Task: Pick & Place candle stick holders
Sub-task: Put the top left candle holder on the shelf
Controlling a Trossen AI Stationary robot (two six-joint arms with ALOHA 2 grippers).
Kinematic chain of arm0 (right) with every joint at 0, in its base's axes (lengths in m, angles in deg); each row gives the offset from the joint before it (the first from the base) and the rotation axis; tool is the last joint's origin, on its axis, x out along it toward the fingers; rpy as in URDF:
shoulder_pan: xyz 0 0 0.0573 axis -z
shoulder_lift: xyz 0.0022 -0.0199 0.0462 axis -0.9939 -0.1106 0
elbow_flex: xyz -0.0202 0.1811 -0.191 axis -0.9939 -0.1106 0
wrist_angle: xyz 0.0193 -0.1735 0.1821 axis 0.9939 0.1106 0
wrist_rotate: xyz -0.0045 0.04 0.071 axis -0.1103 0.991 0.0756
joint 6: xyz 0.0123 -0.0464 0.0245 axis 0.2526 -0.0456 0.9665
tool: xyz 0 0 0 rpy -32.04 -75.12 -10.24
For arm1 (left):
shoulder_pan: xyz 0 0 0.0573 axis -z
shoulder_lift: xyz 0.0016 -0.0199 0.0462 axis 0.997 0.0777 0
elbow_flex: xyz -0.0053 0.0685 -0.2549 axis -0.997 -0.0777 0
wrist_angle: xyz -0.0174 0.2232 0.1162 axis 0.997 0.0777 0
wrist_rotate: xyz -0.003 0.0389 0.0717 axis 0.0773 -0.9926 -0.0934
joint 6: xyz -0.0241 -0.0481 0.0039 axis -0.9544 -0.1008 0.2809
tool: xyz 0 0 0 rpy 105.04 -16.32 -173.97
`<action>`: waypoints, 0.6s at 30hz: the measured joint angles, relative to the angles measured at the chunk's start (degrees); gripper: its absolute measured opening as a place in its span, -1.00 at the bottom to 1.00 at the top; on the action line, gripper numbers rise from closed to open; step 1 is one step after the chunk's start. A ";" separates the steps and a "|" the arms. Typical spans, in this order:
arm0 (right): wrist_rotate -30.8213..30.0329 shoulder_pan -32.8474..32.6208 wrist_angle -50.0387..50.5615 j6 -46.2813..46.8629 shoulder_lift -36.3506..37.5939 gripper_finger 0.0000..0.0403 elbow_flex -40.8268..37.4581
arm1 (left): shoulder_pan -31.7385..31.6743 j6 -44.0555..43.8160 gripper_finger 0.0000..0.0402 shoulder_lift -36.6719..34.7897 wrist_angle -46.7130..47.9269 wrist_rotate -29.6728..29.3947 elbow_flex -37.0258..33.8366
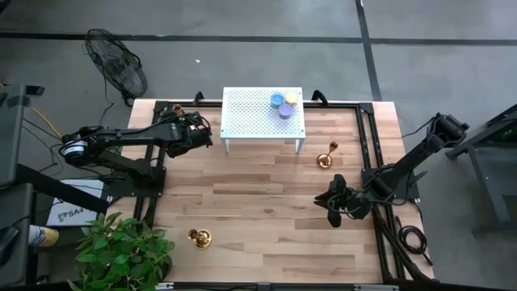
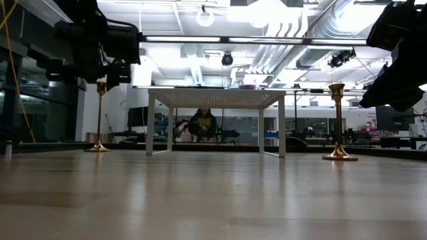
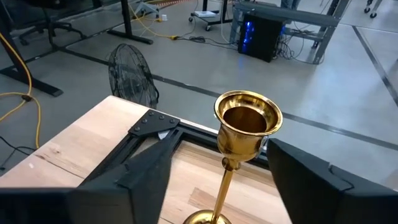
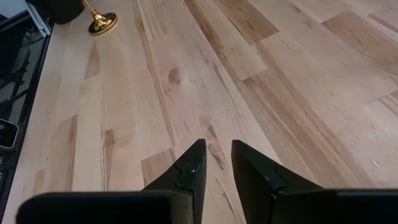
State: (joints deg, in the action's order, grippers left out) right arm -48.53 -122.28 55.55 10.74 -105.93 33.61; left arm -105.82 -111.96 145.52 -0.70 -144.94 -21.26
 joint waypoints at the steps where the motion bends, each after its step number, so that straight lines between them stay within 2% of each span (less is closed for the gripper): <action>1: 0.00 0.00 0.00 -0.02 -0.02 -0.65 0.00 | 0.01 0.00 0.21 0.00 -0.01 0.01 0.00; 18: 0.13 0.00 0.00 0.02 -0.02 -0.65 0.00 | 0.02 0.00 -0.36 0.00 0.14 0.59 0.00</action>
State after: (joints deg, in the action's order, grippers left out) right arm -48.40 -122.28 55.55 10.76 -105.95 33.61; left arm -105.80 -111.96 145.52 -0.56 -144.35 -21.26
